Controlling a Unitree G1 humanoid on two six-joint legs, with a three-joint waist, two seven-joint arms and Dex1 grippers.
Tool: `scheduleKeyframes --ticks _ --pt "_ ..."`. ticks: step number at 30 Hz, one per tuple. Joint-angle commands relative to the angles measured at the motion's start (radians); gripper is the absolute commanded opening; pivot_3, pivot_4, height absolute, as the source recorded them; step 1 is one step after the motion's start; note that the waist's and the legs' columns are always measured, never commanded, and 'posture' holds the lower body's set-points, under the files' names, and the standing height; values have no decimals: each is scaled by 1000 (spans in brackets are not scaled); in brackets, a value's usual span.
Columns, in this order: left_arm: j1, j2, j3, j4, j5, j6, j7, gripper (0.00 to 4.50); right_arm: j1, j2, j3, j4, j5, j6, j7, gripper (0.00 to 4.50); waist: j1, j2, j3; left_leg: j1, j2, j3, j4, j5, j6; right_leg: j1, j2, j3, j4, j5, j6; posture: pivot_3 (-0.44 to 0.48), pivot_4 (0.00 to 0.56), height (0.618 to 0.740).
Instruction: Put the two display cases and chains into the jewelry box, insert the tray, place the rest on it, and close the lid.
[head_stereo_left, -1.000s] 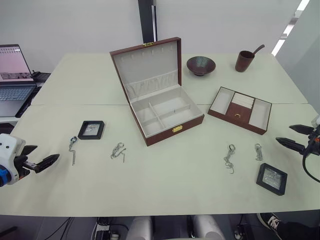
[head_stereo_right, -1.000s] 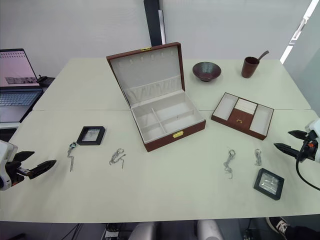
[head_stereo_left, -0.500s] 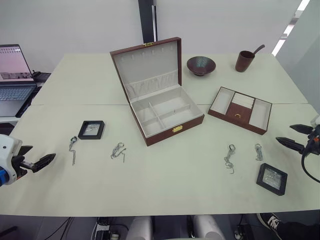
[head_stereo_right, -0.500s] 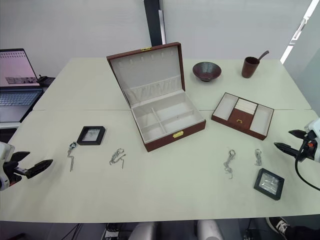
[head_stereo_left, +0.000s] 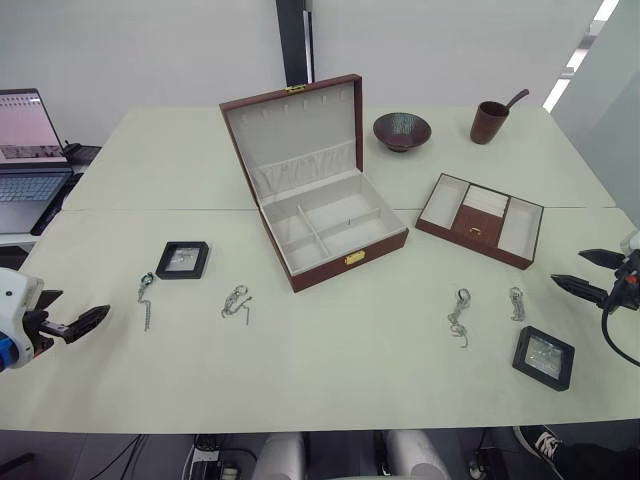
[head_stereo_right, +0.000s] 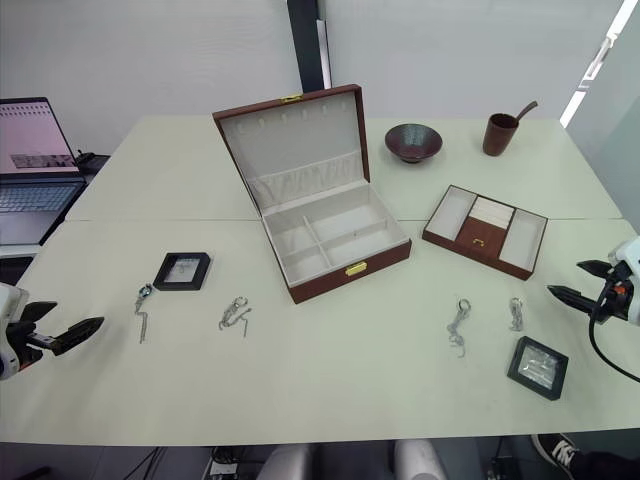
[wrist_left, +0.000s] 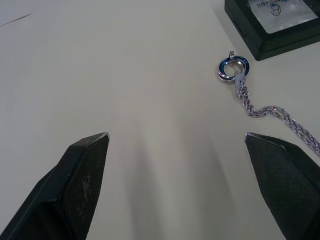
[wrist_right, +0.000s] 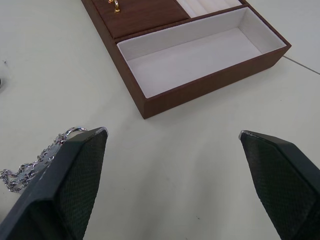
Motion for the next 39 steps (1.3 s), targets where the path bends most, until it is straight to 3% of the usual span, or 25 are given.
scheduleKeyframes --ticks 1,11,13,16,22,26,27,30,39 --pt "-6 -1 37 -24 6 -26 22 4492 -18 -6 -18 -7 5 -20 -5 4500 0 0 0 0 0 0 0 0 0 0 0 0 0 0 0 0 150 740" --pt "-173 -85 15 -270 -84 175 161 4492 -156 79 -30 -180 96 119 -62 4500 1 0 0 0 0 -2 1 1 1 0 0 0 1 3 0 0 150 740" --pt "-199 -111 -31 -352 -96 236 177 4093 -191 109 -5 -202 82 118 -91 4500 1 0 0 -2 0 -2 2 1 1 -1 0 0 0 3 0 0 150 740" --pt "-228 -148 -121 -416 -72 274 187 3276 -258 164 63 -221 41 116 -115 3871 1 0 0 -3 0 -2 2 1 1 -3 -1 0 0 3 0 0 150 740" --pt "-256 -247 -252 -487 -40 315 231 1349 -360 295 189 -187 -55 86 -175 1962 0 0 0 -6 0 -1 2 1 1 -7 -1 1 1 3 0 0 150 740" --pt "-272 -300 -345 -509 5 328 253 130 -408 383 243 -116 -122 33 -238 999 1 0 0 -7 0 -1 2 1 1 -8 -1 1 1 3 -1 0 150 740" --pt "-275 -314 -367 -518 11 334 258 0 -418 400 257 -99 -139 19 -252 758 1 0 0 -7 0 -1 2 1 1 -9 -1 1 1 3 -1 0 150 740" --pt "-290 -367 -430 -530 32 340 274 0 -450 451 293 -33 -185 -29 -287 16 3 0 0 -7 -1 -1 2 1 1 -9 -2 1 1 3 -1 0 150 740" --pt "-360 -471 -501 -499 78 336 300 0 -512 554 340 81 -241 -98 -296 16 1 0 0 -7 -1 -1 2 2 -1 -9 -1 0 1 4 0 0 150 740"
